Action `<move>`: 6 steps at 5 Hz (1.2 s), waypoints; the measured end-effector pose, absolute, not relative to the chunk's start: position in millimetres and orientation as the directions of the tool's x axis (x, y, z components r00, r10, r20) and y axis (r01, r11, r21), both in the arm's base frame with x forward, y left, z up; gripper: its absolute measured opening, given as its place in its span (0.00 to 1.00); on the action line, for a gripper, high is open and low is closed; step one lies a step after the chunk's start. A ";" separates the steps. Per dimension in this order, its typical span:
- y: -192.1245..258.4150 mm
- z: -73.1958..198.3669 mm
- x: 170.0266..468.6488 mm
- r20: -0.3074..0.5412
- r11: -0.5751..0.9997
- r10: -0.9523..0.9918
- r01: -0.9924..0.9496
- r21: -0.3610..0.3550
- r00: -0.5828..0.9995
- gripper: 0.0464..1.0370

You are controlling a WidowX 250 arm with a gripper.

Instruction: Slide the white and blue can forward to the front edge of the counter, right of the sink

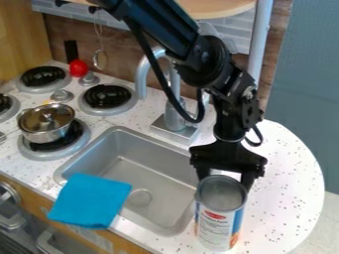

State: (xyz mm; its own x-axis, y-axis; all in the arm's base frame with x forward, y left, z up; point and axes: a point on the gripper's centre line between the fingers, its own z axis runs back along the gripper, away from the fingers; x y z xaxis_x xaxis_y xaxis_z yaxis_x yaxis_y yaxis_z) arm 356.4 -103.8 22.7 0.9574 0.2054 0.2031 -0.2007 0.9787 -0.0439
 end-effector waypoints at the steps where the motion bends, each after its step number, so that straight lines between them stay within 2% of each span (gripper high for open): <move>1: -102.8 32.1 361.4 0.203 0.973 0.230 -0.220 -0.070 0.952 0.96; 2: -100.8 57.5 373.1 0.241 0.965 0.253 -0.228 -0.128 0.937 0.96; 3: -98.0 68.7 374.9 0.257 0.960 0.265 -0.230 -0.159 0.929 0.96; 5: -96.7 90.2 341.1 0.279 0.967 0.223 -0.175 -0.186 0.934 0.96; 6: -107.9 86.0 324.2 0.261 0.976 0.176 -0.134 -0.173 0.949 0.96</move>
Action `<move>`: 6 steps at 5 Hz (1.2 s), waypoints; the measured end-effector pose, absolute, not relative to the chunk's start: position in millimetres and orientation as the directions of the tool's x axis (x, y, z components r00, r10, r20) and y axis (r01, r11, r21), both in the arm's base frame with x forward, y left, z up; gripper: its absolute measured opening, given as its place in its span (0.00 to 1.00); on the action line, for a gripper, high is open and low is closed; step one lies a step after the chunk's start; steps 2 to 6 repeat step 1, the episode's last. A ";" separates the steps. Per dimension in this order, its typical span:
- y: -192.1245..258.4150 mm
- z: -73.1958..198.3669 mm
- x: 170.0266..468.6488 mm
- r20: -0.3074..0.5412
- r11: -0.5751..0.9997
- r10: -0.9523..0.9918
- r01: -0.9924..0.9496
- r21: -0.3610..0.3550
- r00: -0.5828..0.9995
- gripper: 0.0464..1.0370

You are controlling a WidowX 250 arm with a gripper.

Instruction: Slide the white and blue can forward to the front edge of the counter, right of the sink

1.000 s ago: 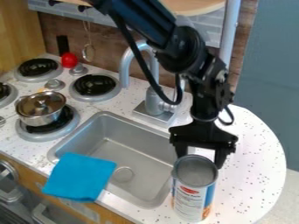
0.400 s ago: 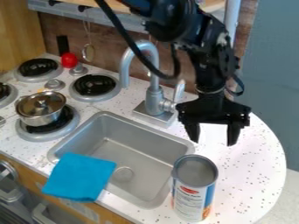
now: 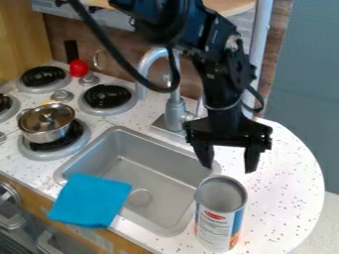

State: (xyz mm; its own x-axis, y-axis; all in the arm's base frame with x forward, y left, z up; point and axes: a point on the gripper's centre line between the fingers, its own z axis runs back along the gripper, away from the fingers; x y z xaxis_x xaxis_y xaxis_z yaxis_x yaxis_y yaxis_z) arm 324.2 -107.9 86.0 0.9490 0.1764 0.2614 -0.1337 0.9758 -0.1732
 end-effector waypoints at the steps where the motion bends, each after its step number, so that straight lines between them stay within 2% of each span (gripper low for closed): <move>1: -105.9 83.8 301.7 0.252 0.982 0.153 -0.120 -0.143 0.956 0.96; 6: -105.9 83.8 301.7 0.252 0.982 0.153 -0.120 -0.143 0.956 0.96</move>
